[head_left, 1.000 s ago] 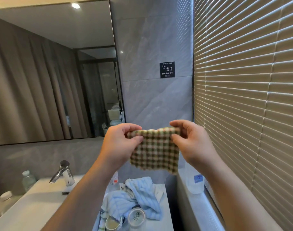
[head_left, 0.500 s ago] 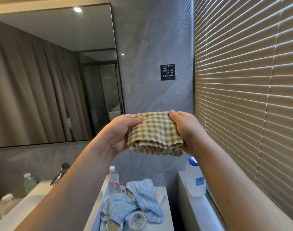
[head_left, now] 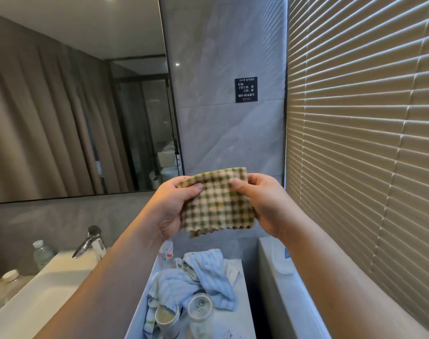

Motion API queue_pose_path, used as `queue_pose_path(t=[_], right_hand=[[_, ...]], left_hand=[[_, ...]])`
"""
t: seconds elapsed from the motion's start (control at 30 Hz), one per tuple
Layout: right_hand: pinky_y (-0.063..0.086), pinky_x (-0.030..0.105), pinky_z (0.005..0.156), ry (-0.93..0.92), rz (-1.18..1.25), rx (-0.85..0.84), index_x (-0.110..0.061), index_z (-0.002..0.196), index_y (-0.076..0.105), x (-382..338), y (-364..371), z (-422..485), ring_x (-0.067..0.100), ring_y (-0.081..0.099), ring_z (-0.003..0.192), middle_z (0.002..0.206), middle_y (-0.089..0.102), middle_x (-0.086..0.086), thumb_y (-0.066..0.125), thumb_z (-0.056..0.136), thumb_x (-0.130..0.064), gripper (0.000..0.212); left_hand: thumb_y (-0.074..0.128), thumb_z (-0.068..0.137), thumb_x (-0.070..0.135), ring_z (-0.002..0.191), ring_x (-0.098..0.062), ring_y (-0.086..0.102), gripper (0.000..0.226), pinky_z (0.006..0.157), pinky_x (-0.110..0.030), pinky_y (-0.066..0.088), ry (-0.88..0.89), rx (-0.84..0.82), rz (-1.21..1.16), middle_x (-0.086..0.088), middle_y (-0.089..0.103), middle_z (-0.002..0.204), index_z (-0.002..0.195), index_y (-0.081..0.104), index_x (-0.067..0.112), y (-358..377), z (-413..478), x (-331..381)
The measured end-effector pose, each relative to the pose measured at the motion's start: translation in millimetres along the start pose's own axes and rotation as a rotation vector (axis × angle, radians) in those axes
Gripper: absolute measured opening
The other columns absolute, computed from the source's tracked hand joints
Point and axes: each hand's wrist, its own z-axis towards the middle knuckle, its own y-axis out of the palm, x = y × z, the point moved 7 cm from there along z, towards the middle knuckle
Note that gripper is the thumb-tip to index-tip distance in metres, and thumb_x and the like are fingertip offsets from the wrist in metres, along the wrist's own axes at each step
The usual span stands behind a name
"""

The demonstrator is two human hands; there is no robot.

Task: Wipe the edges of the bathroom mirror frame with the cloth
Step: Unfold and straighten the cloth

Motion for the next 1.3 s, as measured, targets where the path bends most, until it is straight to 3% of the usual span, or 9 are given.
queue_pose_path(t=[0.17,0.33,0.47,0.6,0.73,0.8,0.93,1.13,1.3], right_hand=[[0.054,0.033,0.069,-0.003,-0.161,0.171,-0.012,0.093,0.062,51.0,3.3,3.4,0.015,0.062,0.078,0.091,0.070,0.007,0.051,0.099,-0.015,0.014],[0.044,0.038,0.068,0.012,-0.344,0.227,-0.012,0.080,0.053,109.5,16.0,-3.8,0.020,0.056,0.076,0.079,0.061,0.001,0.044,0.102,-0.028,0.028],[0.031,0.036,0.065,0.169,-0.557,0.139,-0.020,0.071,0.037,196.2,32.0,-33.8,0.022,0.048,0.077,0.079,0.054,0.002,0.038,0.104,-0.031,0.035],[0.042,0.039,0.073,0.411,-0.582,0.043,-0.016,0.079,0.042,298.9,38.4,-85.2,0.030,0.055,0.084,0.083,0.055,0.006,0.035,0.105,-0.033,0.031],[0.041,0.032,0.066,0.623,-0.494,-0.089,-0.018,0.085,0.044,375.7,56.6,-129.8,0.015,0.050,0.074,0.081,0.053,-0.002,0.035,0.104,-0.029,0.024],[0.048,0.032,0.075,0.669,-0.440,-0.162,-0.018,0.103,0.052,396.7,71.9,-137.1,0.014,0.057,0.087,0.095,0.061,-0.003,0.038,0.102,-0.022,0.014],[0.052,0.038,0.093,0.708,-0.399,-0.264,-0.019,0.118,0.053,423.6,103.1,-142.6,0.016,0.060,0.103,0.113,0.062,-0.003,0.046,0.093,-0.010,0.028],[0.044,0.006,0.068,0.616,-0.401,-0.228,-0.020,0.124,0.058,446.6,124.2,-144.6,0.007,0.060,0.092,0.103,0.062,-0.009,0.055,0.096,-0.011,0.029],[0.049,0.020,0.079,0.595,-0.435,-0.123,-0.018,0.128,0.058,454.5,130.5,-134.6,0.011,0.064,0.099,0.112,0.067,-0.003,0.052,0.099,-0.014,0.030]], left_hand=[[0.058,0.094,0.013,0.098,-0.031,0.070,0.021,0.078,-0.044,0.057,-0.113,0.017,0.002,-0.014,0.073,0.106,0.114,0.063,0.007,-11.2,-3.1,-64.1],[0.056,0.097,0.020,0.090,-0.025,0.070,0.011,0.073,-0.037,0.057,0.013,0.311,0.250,-0.007,0.073,0.094,0.098,0.065,0.014,-48.0,-6.7,-125.3],[0.053,0.096,0.018,0.076,-0.017,0.062,0.013,0.060,-0.022,0.048,-0.061,0.426,0.464,-0.004,0.066,0.083,0.088,0.059,0.010,-78.0,-25.1,-197.1],[0.050,0.097,0.026,0.084,-0.023,0.064,0.017,0.074,-0.040,0.051,-0.327,0.357,0.550,-0.004,0.066,0.086,0.087,0.059,0.015,-107.1,-58.8,-296.4],[0.041,0.102,0.025,0.091,-0.015,0.059,0.015,0.076,-0.031,0.048,-0.476,0.314,0.556,0.001,0.062,0.097,0.095,0.053,0.020,-132.3,-100.9,-362.6],[0.040,0.103,0.026,0.091,-0.017,0.058,0.017,0.074,-0.031,0.047,-0.478,0.316,0.659,0.000,0.060,0.096,0.101,0.053,0.015,-149.7,-104.4,-373.0],[0.048,0.100,0.023,0.080,-0.009,0.054,0.009,0.062,-0.023,0.041,-0.514,0.315,0.772,0.010,0.054,0.088,0.104,0.051,0.015,-185.6,-105.5,-393.1],[0.054,0.098,0.024,0.080,-0.007,0.051,0.014,0.066,-0.028,0.040,-0.544,0.294,0.797,0.018,0.049,0.085,0.109,0.047,0.023,-215.0,-109.8,-404.7],[0.059,0.095,0.022,0.095,-0.009,0.058,0.038,0.075,-0.022,0.046,-0.483,0.261,0.753,0.015,0.056,0.103,0.132,0.048,0.020,-228.4,-98.3,-408.9]])
